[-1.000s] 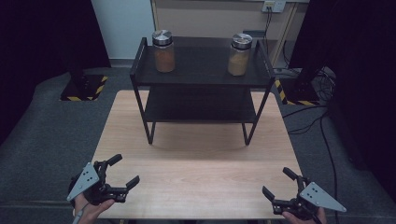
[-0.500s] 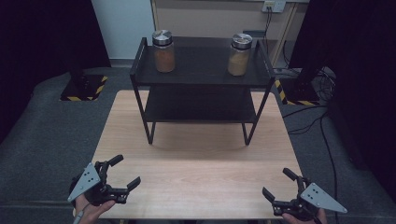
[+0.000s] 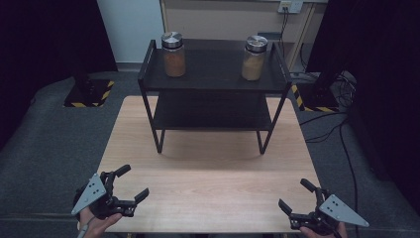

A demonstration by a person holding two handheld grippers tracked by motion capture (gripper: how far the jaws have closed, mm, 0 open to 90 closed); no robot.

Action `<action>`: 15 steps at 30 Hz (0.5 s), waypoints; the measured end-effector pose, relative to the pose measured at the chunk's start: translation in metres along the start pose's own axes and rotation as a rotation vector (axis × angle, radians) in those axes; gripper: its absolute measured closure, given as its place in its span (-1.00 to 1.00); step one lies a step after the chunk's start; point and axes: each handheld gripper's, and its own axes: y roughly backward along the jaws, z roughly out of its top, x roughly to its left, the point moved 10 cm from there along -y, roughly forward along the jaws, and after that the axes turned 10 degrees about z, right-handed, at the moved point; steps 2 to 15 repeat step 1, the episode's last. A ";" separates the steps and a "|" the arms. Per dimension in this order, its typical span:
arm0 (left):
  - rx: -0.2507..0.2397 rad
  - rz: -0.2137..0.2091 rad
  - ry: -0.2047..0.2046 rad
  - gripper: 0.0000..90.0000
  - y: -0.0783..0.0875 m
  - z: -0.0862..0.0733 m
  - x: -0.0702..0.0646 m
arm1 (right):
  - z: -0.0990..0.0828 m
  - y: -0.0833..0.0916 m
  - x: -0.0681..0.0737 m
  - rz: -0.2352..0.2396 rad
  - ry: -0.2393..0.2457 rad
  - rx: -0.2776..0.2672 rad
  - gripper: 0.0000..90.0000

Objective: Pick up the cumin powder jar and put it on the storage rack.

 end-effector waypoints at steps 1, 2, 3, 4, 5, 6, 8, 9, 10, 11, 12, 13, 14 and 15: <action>0.000 0.000 0.000 -1.00 0.000 0.000 0.000 | 0.000 0.000 0.000 -0.001 -0.001 0.000 -0.95; 0.000 0.000 0.000 -1.00 0.000 0.000 0.000 | 0.000 0.000 0.000 -0.001 -0.001 0.000 -0.95; 0.000 0.000 0.000 -1.00 0.000 0.000 0.000 | 0.000 0.000 0.000 -0.001 -0.001 0.000 -0.95; 0.000 0.000 0.000 -1.00 0.000 0.000 0.000 | 0.000 0.000 0.000 -0.001 -0.001 0.000 -0.95; 0.000 0.000 0.000 -1.00 0.000 0.000 0.000 | 0.000 0.000 0.000 -0.001 -0.001 0.000 -0.95; 0.000 0.000 0.000 -1.00 0.000 0.000 0.000 | 0.000 0.000 0.000 -0.001 -0.001 0.000 -0.95; 0.000 0.000 0.000 -1.00 0.000 0.000 0.000 | 0.000 0.000 0.000 -0.001 -0.001 0.000 -0.95; 0.000 0.000 0.000 -1.00 0.000 0.000 0.000 | 0.000 0.000 0.000 -0.001 -0.001 0.000 -0.95; 0.000 0.000 0.000 -1.00 0.000 0.000 0.000 | 0.000 0.000 0.000 -0.001 -0.001 0.000 -0.95; 0.000 0.000 0.000 -1.00 0.000 0.000 0.000 | 0.000 0.000 0.000 -0.001 -0.001 0.000 -0.95; 0.000 0.000 0.000 -1.00 0.000 0.000 0.000 | 0.000 0.000 0.000 -0.001 -0.001 0.000 -0.95; 0.000 0.000 0.000 -1.00 0.000 0.000 0.000 | 0.000 0.000 0.000 -0.001 -0.001 0.000 -0.95; 0.000 0.000 0.000 -1.00 0.000 0.000 0.000 | 0.000 0.000 0.000 -0.001 -0.001 0.000 -0.95; 0.000 0.000 0.000 -1.00 0.000 0.000 0.000 | 0.000 0.000 0.000 -0.001 -0.001 0.000 -0.95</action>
